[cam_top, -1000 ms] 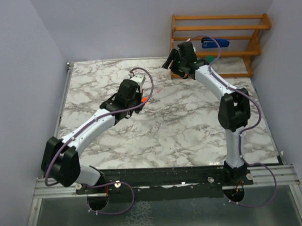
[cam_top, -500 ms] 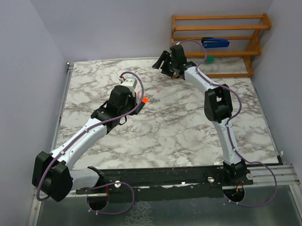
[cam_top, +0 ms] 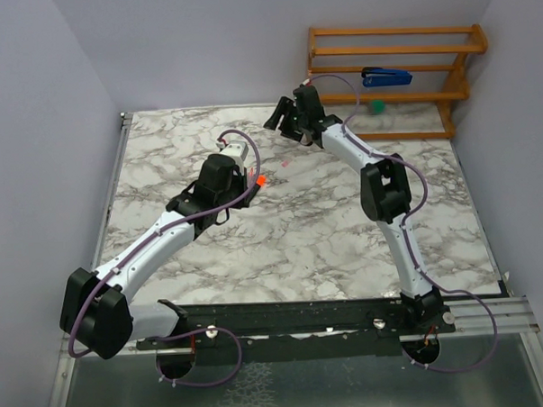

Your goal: Insert the pens into the pen caps

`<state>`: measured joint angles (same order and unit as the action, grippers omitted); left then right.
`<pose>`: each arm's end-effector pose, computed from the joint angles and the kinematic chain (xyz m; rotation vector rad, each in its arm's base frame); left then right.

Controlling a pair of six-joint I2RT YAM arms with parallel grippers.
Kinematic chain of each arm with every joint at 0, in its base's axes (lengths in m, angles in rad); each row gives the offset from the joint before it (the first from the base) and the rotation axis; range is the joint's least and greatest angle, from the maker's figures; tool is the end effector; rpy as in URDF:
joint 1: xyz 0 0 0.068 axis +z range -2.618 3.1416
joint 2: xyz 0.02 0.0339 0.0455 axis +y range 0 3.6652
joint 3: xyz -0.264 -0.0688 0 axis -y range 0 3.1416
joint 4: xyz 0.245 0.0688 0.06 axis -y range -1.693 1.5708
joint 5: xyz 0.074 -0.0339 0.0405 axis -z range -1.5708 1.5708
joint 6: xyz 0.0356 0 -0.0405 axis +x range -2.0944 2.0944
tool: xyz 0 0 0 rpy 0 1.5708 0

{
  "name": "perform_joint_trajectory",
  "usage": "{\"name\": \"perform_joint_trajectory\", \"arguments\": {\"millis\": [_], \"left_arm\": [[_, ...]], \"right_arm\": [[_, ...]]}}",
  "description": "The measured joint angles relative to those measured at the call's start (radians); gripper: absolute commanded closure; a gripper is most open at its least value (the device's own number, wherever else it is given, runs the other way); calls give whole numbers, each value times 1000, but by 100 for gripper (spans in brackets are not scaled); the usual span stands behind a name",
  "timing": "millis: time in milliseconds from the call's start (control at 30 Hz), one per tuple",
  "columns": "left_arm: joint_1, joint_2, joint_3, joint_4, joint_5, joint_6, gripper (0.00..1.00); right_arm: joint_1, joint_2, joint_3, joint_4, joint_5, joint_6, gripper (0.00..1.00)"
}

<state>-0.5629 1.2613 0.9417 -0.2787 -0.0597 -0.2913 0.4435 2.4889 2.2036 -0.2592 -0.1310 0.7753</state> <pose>0.2392 -0.1484 0.2832 0.2633 2.1832 -0.4217 0.5176 0.2510 0.2058 0.2871 2.2144 0.8397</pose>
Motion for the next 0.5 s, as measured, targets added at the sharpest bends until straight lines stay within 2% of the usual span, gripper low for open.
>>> {"name": "perform_joint_trajectory", "arguments": {"millis": [500], "left_arm": [[0,-24,-13,-8,0,-5,100]], "right_arm": [[35,-16,-161,-23,-1,-1,31]]}}
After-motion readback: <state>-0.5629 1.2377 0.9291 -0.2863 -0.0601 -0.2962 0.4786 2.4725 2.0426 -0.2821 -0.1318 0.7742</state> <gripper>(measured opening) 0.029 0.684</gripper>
